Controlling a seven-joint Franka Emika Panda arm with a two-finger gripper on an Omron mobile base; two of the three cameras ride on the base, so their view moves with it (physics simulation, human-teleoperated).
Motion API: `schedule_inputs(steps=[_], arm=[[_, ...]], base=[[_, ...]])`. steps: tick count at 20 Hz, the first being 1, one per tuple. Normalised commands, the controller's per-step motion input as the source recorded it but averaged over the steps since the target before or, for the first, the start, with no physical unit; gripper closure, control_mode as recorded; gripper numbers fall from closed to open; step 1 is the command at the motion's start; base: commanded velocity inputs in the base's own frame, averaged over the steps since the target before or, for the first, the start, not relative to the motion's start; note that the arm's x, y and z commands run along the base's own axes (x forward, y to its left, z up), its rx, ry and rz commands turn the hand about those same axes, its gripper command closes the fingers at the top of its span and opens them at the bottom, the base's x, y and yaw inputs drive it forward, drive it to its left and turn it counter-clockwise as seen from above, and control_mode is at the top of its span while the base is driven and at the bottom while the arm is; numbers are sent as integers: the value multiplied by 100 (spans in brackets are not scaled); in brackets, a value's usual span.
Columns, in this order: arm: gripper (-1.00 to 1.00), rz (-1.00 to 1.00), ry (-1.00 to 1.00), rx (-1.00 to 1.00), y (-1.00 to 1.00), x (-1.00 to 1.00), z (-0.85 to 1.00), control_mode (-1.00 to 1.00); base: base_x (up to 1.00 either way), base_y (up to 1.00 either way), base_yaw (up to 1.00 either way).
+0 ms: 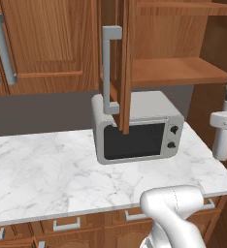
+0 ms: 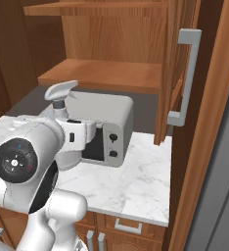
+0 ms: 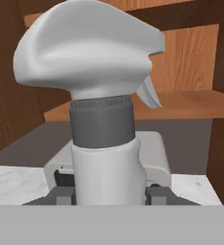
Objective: Move the cutting board and knife to the sink. Then move spray from the cabinet to the counter.
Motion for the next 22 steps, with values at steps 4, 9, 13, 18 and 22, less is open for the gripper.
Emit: schedule_inputs(steps=[4,9,13,18,22], arm=[[100,8,-9,0,0,20,-43,-100],[100,5,-11,0,0,10,-40,-100],[100,1,-13,0,0,1,-46,-100],[100,0,-17,0,0,4,-47,-100],[100,0,-20,0,0,12,-54,-100]], base=[[0,0,0],[0,0,0],[0,0,0],[0,0,0],[0,0,0]])
